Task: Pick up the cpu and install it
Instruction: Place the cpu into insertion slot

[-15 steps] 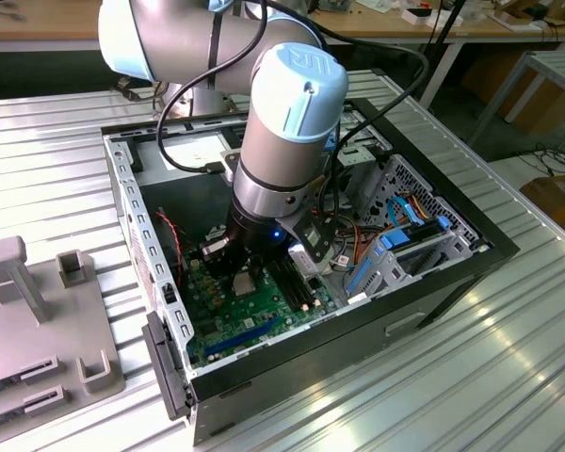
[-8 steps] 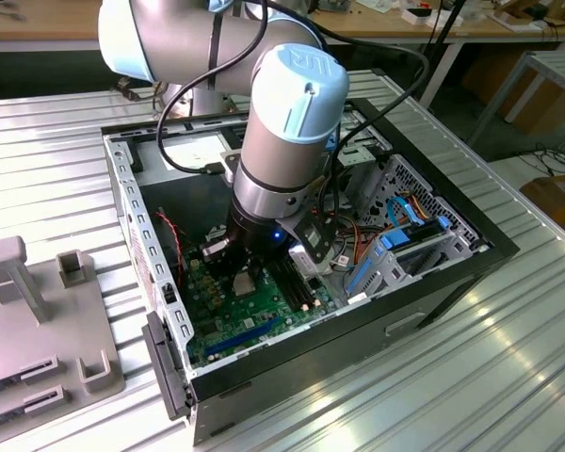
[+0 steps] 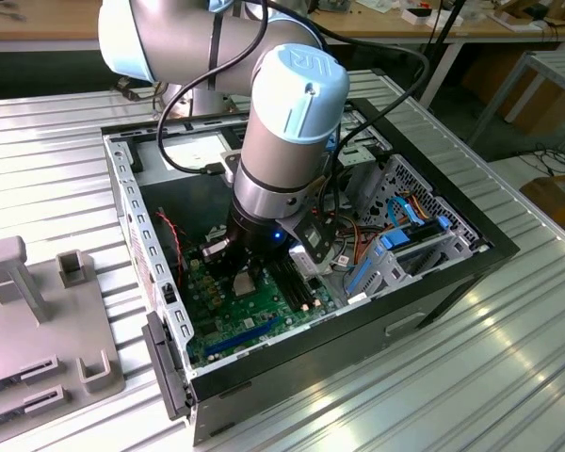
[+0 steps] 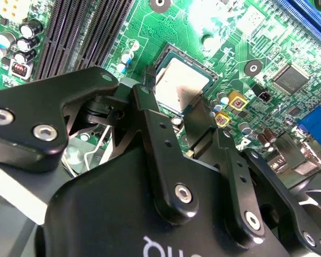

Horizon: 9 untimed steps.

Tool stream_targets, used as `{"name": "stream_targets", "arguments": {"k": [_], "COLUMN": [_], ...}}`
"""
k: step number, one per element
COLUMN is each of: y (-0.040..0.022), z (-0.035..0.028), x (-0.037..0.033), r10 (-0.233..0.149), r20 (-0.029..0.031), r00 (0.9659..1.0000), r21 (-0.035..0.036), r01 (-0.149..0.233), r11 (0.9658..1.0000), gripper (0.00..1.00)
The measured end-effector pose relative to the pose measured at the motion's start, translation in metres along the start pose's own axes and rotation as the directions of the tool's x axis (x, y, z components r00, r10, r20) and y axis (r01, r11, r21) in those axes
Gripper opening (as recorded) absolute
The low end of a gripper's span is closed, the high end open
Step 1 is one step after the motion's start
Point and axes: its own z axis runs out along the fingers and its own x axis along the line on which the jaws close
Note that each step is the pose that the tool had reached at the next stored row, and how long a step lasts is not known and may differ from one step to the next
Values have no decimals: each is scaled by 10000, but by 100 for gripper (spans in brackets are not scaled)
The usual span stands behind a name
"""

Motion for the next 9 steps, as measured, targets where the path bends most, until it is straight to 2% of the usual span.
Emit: {"name": "stream_targets", "arguments": {"k": [5,6,9], "y": [0,0,0], "z": [0,0,0], "x": [-1,-1,-1], "r10": [0,0,0], "r20": [0,1,0], "r00": [10000,10000,10000], "r21": [0,0,-1], "r01": [0,0,0], "r11": [10000,10000,10000], "gripper": [49,55,55]}}
